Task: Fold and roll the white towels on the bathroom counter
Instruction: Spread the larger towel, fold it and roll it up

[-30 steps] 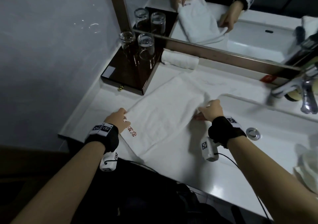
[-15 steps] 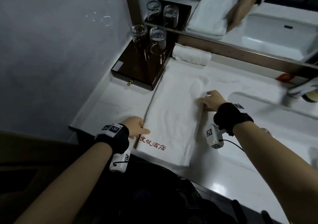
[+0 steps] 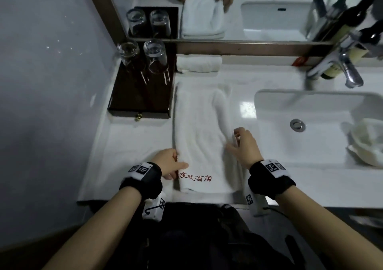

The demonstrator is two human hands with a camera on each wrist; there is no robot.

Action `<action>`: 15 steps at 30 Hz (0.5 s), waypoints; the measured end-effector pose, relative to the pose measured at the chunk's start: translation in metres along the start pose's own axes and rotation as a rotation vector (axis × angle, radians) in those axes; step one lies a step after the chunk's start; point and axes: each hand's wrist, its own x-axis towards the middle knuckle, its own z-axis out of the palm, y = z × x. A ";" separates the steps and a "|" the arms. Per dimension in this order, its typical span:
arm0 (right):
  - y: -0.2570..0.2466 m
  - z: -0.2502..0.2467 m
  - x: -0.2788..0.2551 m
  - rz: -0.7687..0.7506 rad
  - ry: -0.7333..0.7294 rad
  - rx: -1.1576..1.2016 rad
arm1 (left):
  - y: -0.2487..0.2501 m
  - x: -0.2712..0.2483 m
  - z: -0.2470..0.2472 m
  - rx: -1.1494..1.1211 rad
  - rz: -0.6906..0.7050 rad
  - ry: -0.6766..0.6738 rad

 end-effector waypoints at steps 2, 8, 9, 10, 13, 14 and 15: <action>0.004 0.002 -0.007 0.048 -0.013 -0.074 | -0.002 -0.003 0.000 -0.018 0.032 0.005; 0.018 0.004 -0.032 0.181 -0.195 -0.193 | -0.007 -0.014 0.010 -0.014 0.096 0.120; 0.020 0.005 -0.036 0.207 -0.226 -0.192 | -0.008 -0.016 0.013 -0.003 0.125 0.137; 0.021 0.005 -0.040 0.222 -0.238 -0.182 | -0.010 -0.019 0.017 0.022 0.159 0.142; 0.023 0.007 -0.050 0.208 -0.197 -0.166 | -0.015 -0.030 0.033 0.091 0.230 0.105; 0.023 0.007 -0.053 0.199 -0.166 -0.142 | -0.017 -0.034 0.041 0.140 0.248 0.100; 0.024 0.007 -0.056 0.195 -0.132 -0.098 | -0.019 -0.037 0.049 0.202 0.264 0.112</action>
